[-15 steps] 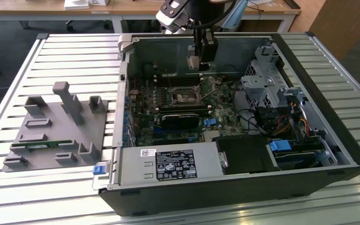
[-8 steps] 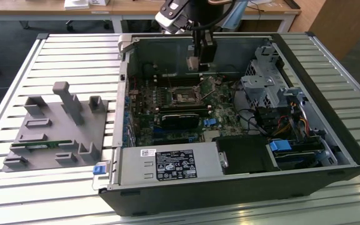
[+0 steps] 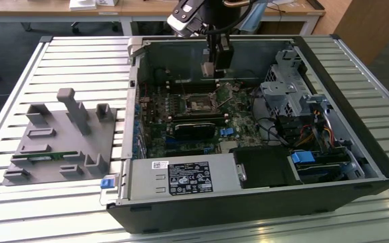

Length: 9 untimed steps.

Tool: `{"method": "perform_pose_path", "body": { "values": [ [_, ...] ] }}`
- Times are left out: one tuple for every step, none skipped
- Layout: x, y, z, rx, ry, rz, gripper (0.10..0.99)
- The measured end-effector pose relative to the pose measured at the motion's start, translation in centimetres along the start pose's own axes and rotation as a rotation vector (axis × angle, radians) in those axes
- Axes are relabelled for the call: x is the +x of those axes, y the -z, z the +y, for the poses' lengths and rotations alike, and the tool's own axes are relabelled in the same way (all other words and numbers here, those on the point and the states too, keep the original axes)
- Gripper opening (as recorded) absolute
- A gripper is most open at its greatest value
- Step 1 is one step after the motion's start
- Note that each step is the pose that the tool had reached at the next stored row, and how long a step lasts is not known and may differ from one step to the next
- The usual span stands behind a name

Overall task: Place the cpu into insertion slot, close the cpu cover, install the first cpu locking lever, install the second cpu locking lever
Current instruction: 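Place the cpu into insertion slot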

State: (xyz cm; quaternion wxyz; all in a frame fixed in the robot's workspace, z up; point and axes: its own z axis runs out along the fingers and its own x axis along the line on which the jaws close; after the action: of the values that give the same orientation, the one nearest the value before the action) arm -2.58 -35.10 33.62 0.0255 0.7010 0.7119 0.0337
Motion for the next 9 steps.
{"method": "perform_pose_path", "body": {
  "values": [
    [0.0, -0.04, -0.02, 0.0, 0.0, 0.0, 0.537],
    [0.0, -0.08, -0.03, 0.0, 0.0, 0.0, 0.537],
    [0.0, -0.12, -0.04, 0.0, 0.0, 0.0, 0.537],
    [0.0, -0.16, -0.05, 0.0, 0.0, 0.0, 0.537],
    [0.0, -0.19, -0.06, 0.0, 0.0, 0.0, 0.537],
    [0.0, -0.24, -0.07, 0.0, 0.0, 0.0, 0.537],
    [0.0, -0.28, -0.08, 0.0, 0.0, 0.0, 0.537],
    [0.0, -0.33, -0.09, 0.0, 0.0, 0.0, 0.537],
    [0.0, -0.37, -0.1, 0.0, 0.0, 0.0, 0.537]
  ]
}}
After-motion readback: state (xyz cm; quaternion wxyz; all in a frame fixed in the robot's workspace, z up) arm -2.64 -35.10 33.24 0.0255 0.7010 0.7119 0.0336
